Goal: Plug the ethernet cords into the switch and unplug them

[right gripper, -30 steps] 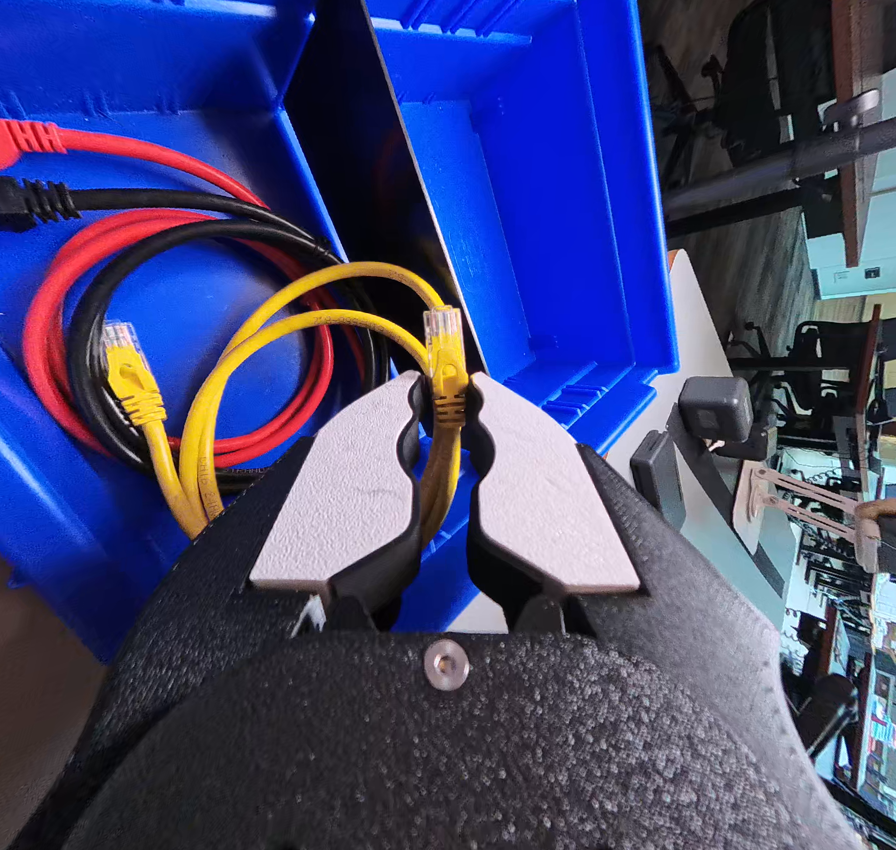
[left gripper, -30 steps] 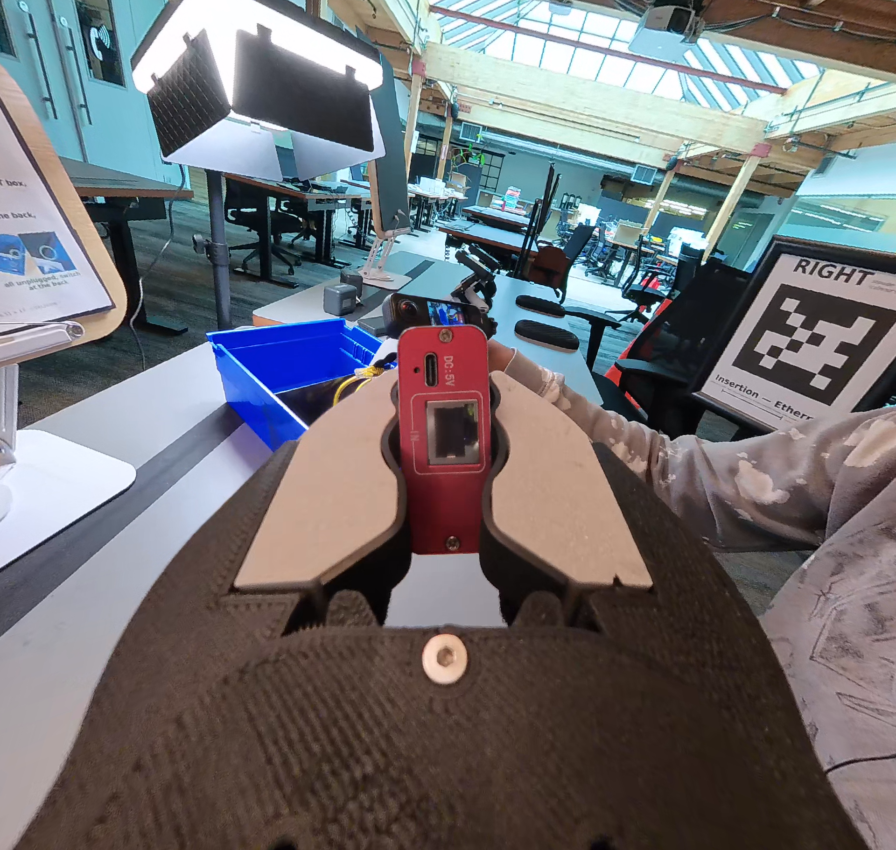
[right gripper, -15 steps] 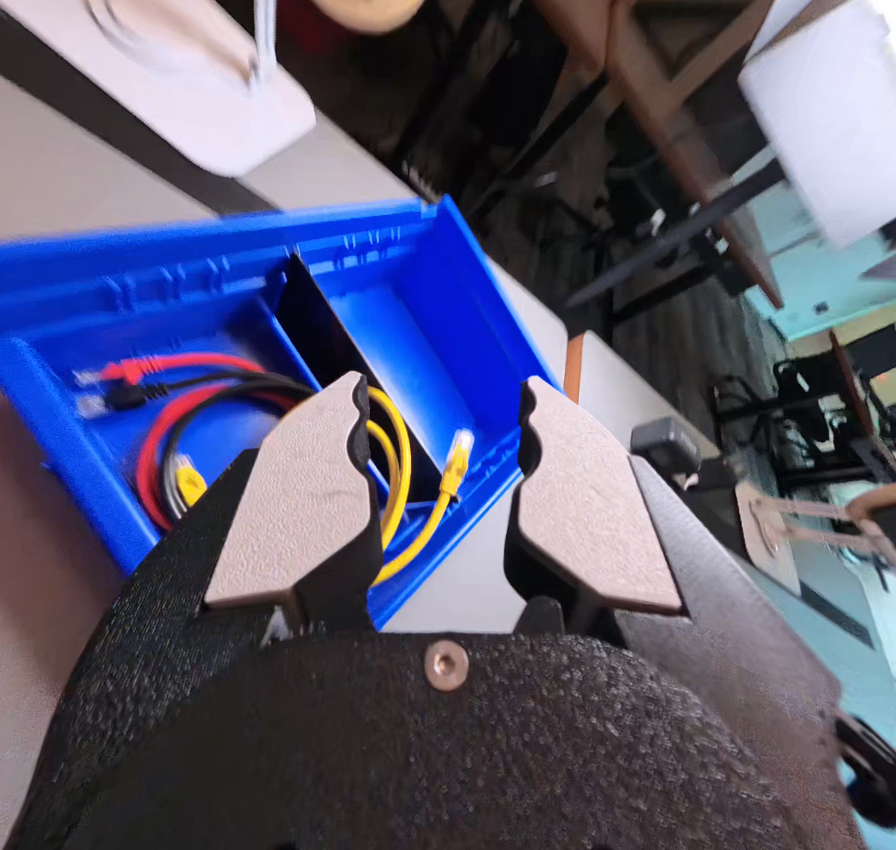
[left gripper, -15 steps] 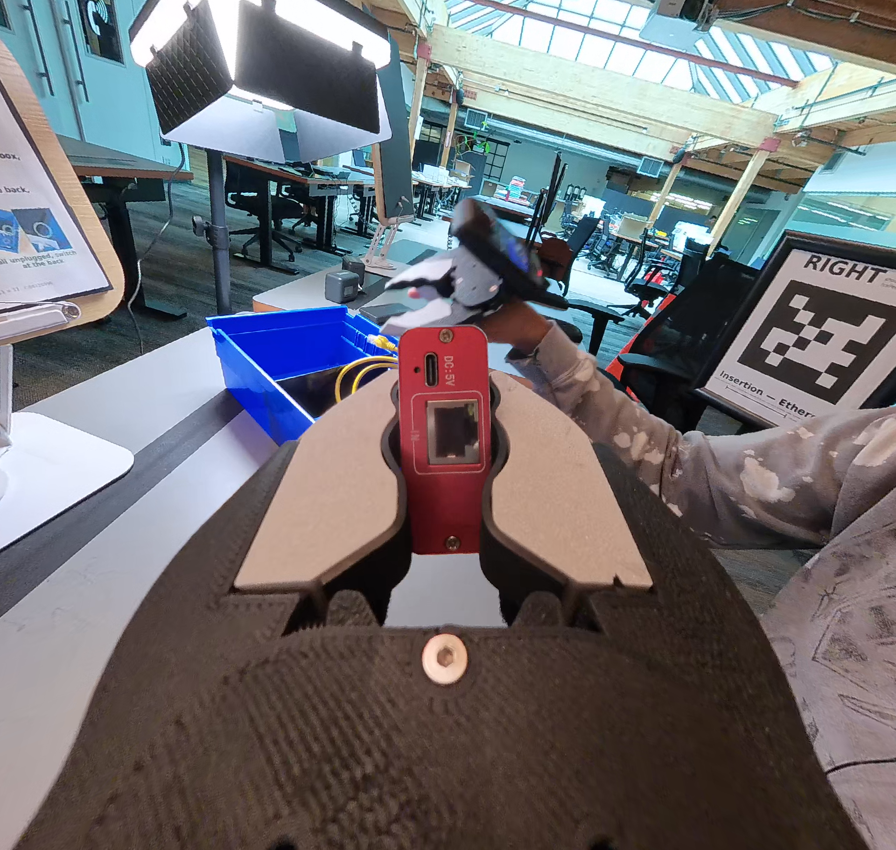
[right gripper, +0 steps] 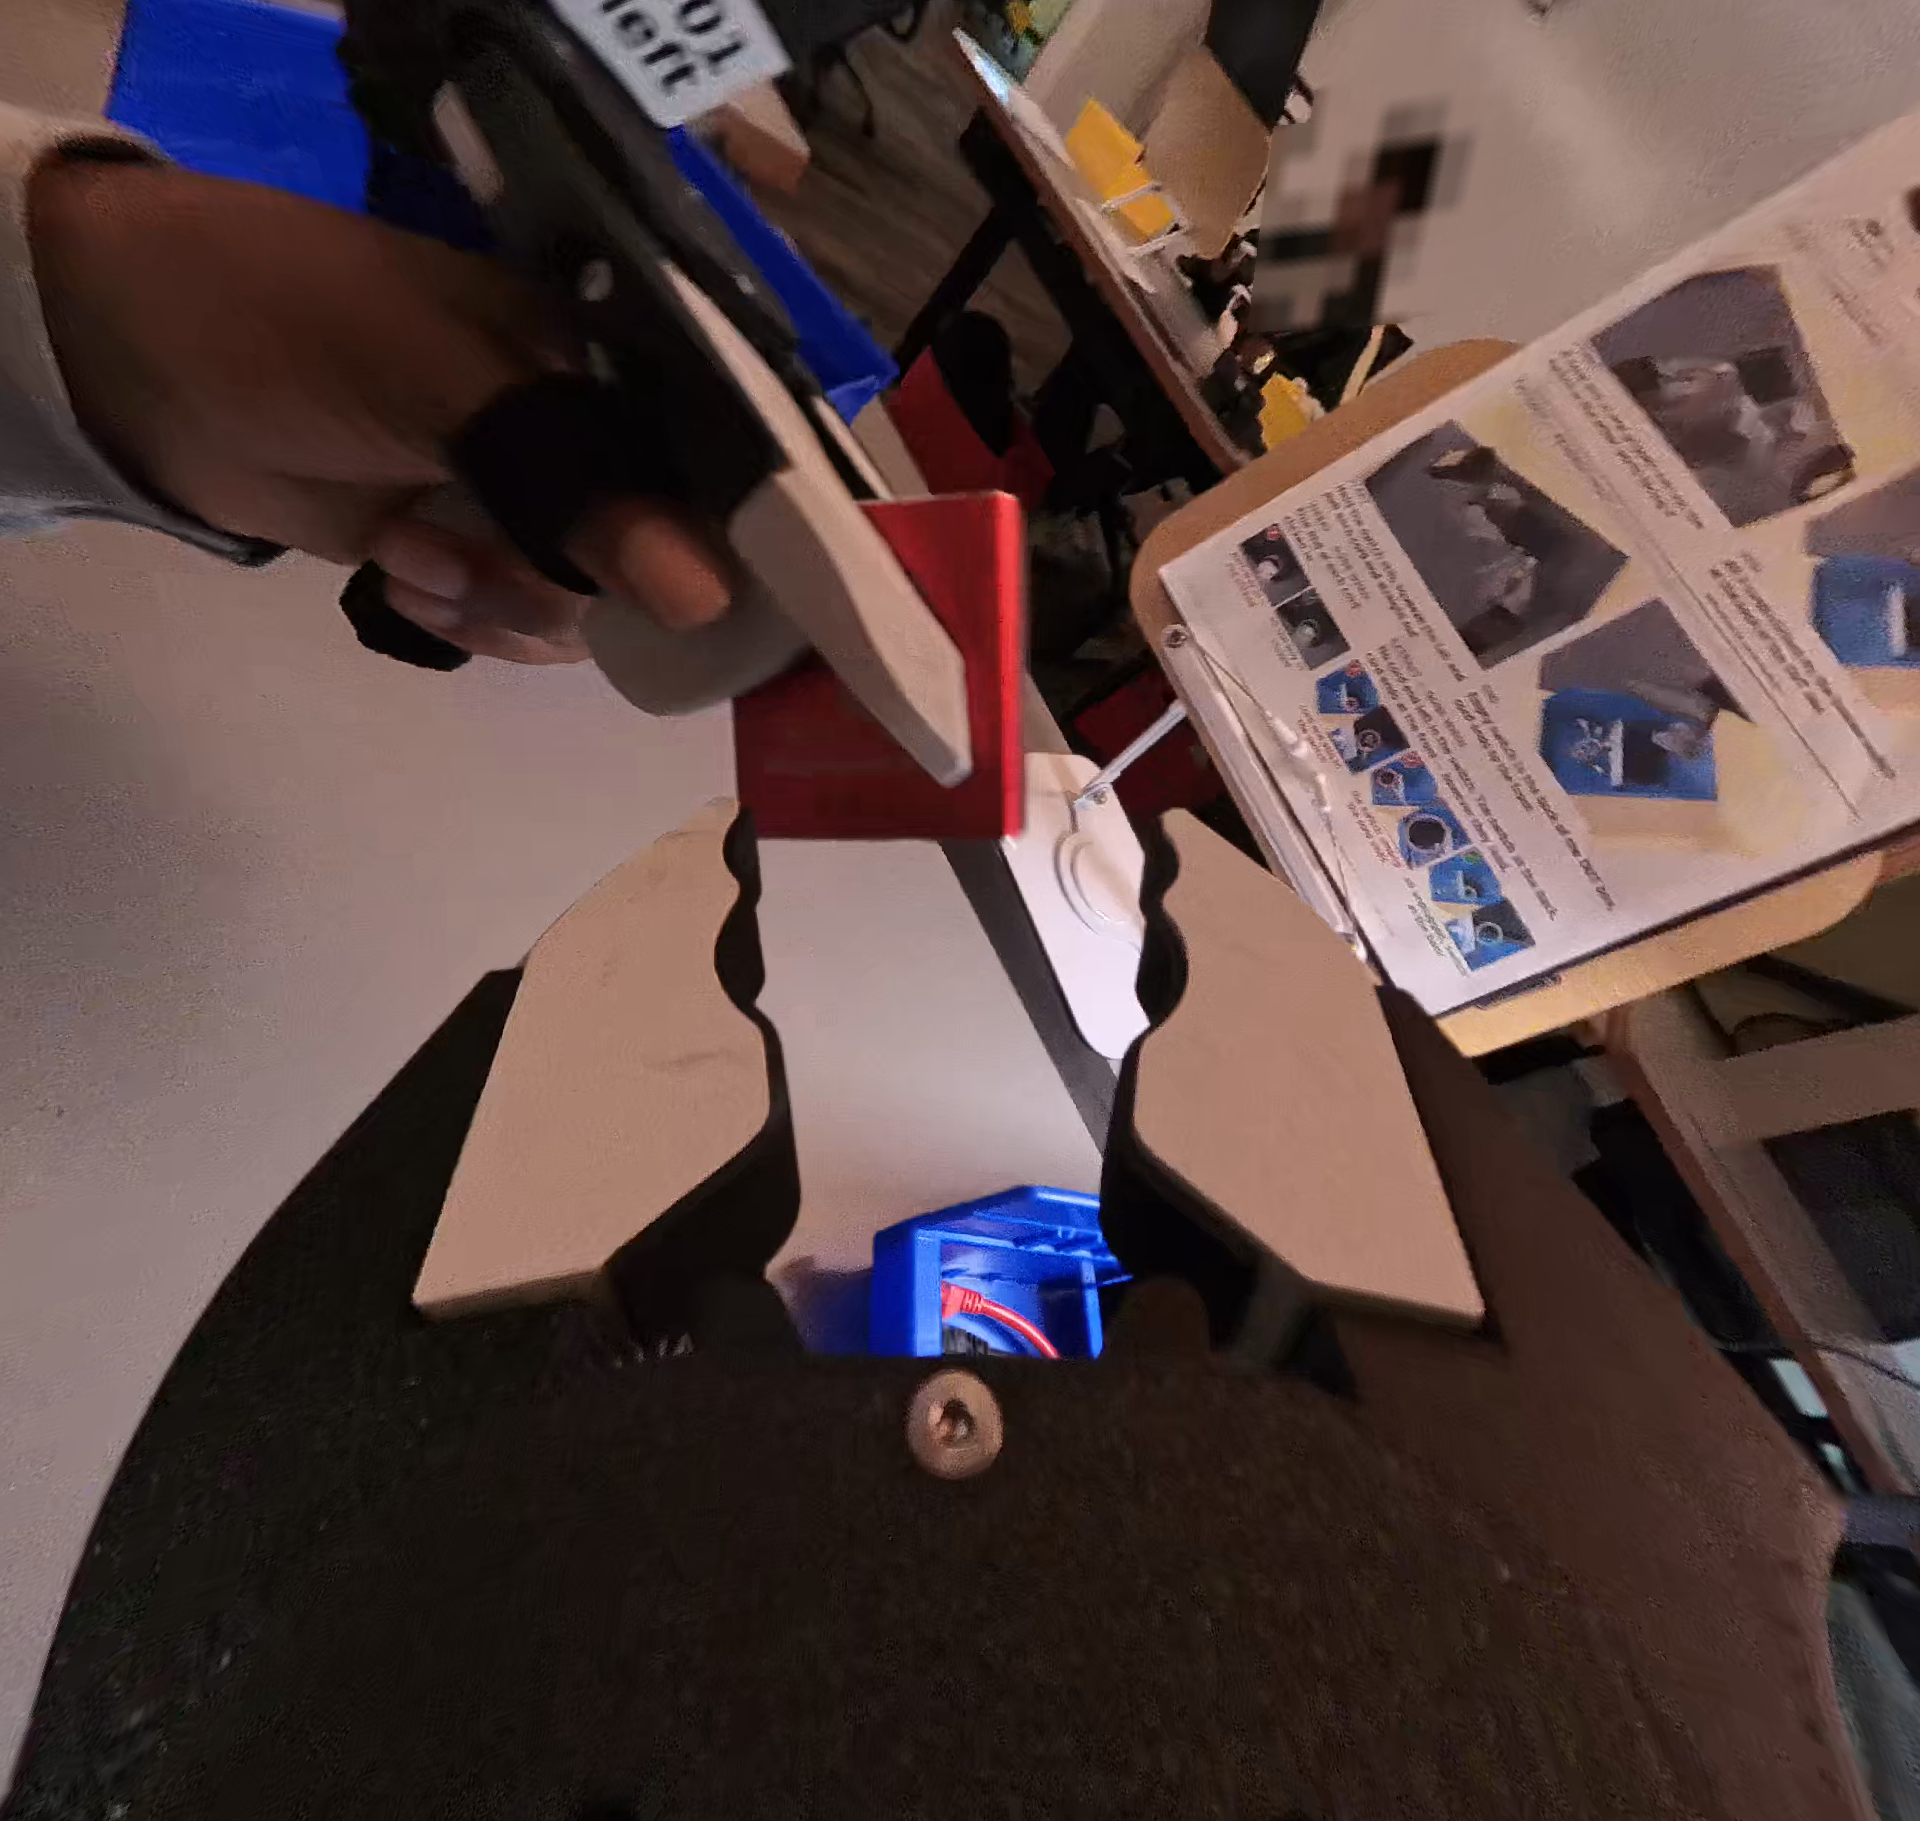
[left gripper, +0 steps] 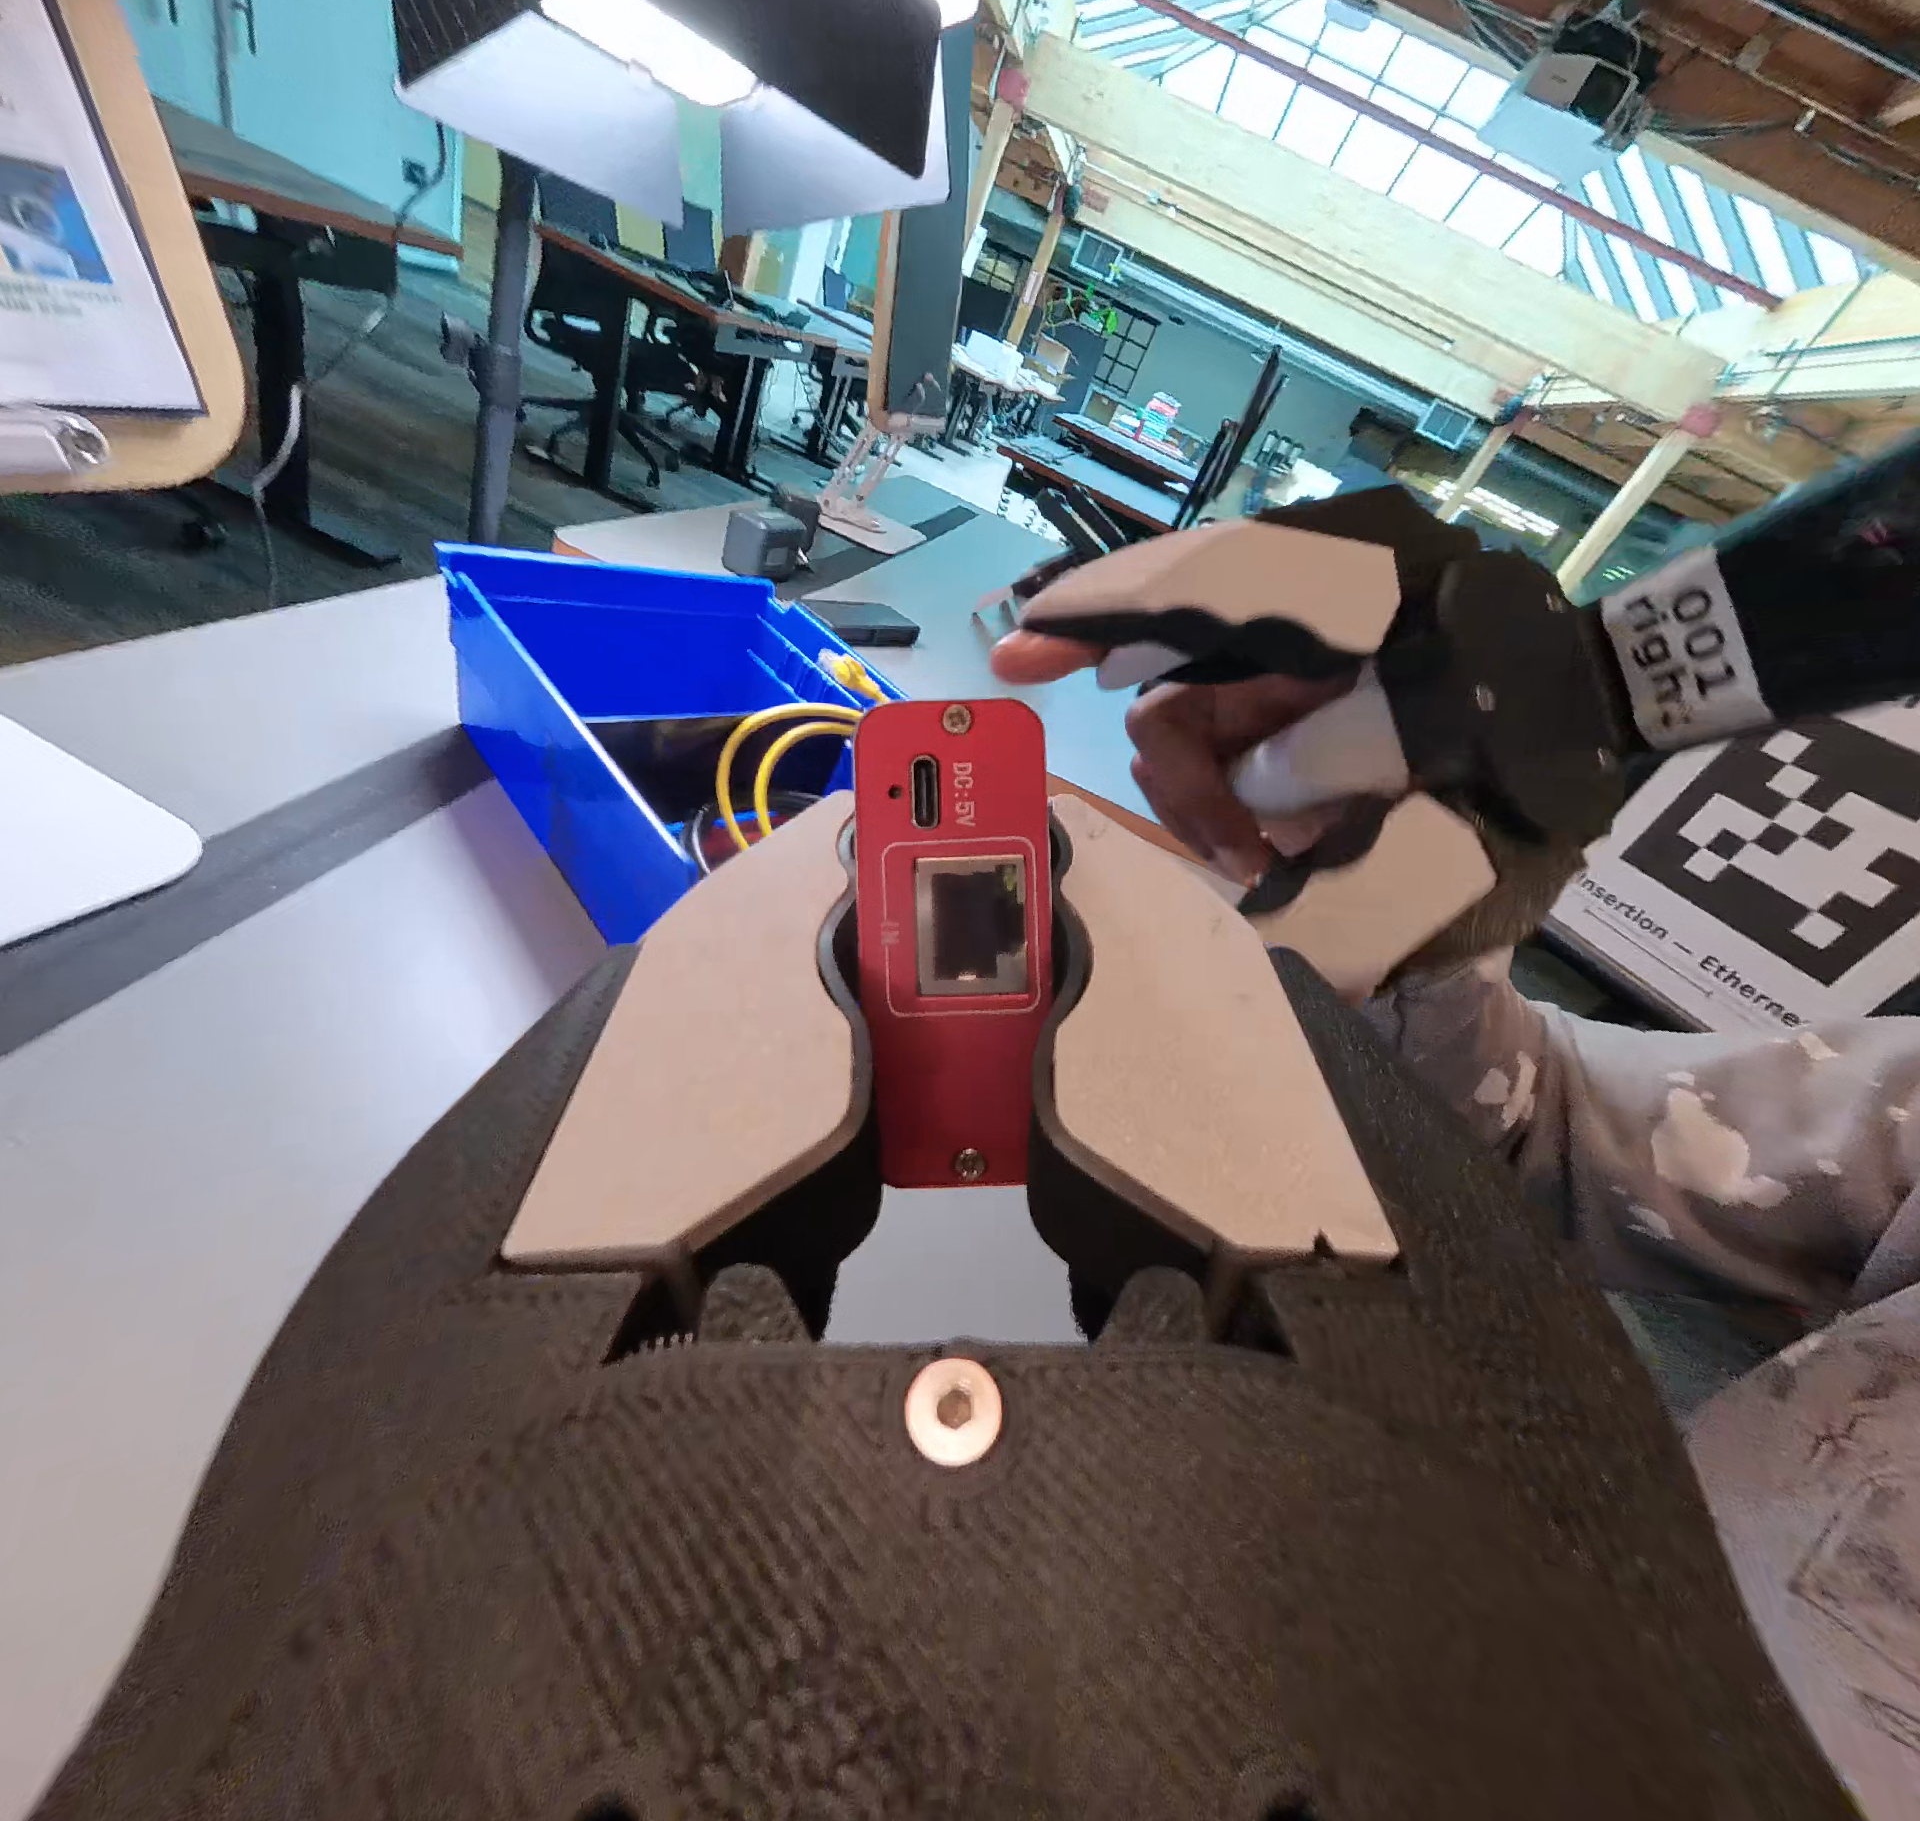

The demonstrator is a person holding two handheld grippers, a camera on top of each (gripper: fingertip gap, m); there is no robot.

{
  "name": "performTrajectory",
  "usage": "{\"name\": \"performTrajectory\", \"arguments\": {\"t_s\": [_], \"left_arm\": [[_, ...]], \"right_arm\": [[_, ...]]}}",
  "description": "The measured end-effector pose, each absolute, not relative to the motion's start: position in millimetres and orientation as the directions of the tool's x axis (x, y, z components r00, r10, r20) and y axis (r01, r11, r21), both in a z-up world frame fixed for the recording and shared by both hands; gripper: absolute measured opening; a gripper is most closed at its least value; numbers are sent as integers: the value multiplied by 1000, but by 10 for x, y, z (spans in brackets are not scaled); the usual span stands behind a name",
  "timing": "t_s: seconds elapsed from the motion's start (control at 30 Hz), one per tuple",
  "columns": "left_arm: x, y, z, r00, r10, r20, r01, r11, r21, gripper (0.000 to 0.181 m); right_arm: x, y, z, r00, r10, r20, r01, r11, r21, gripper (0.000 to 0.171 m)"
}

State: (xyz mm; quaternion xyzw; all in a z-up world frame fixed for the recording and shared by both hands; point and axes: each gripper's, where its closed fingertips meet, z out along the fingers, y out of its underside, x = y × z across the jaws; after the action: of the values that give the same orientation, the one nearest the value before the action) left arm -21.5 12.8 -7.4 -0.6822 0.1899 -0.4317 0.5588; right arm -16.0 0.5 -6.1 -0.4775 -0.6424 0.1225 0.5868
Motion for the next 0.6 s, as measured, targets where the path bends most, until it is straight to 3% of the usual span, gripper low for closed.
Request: {"name": "performTrajectory", "arguments": {"t_s": [0.1,0.43,0.6], "left_arm": [[-129,146,-164,557,-740,377,199,-322,-926,30],[-130,179,-238,579,-717,387,180,-350,-919,29],[-148,164,-206,578,-744,335,156,-302,-940,33]], "right_arm": [[-305,28,-257,132,687,715,535,558,-635,73],[-393,81,-356,160,586,794,580,595,-556,65],[-365,74,-397,137,675,725,564,549,-617,65]]}}
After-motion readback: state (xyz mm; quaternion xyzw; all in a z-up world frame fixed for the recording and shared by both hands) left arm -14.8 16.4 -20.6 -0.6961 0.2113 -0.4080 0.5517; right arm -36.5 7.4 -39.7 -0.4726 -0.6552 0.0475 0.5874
